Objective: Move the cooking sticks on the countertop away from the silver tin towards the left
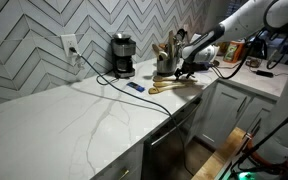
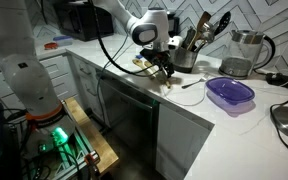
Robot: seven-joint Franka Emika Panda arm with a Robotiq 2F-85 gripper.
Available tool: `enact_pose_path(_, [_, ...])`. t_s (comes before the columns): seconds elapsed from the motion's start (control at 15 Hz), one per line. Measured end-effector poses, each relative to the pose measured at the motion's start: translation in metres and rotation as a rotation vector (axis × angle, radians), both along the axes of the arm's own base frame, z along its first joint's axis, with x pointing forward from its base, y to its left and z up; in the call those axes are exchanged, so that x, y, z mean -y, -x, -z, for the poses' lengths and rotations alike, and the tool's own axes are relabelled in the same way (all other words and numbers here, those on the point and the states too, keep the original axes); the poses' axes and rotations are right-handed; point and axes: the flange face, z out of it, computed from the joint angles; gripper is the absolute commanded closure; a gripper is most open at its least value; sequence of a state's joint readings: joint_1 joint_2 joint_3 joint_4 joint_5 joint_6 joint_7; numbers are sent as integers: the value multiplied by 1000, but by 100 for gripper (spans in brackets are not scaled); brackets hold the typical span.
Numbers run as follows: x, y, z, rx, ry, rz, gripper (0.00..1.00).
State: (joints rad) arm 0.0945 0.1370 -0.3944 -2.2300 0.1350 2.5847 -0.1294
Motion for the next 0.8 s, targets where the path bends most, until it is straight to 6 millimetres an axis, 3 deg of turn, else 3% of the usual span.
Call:
enact_pose_path(0.47, [-22, 6, -11, -56, -45, -27, 0])
enact_pose_path(0.8, [-37, 7, -42, -23, -29, -148, 0])
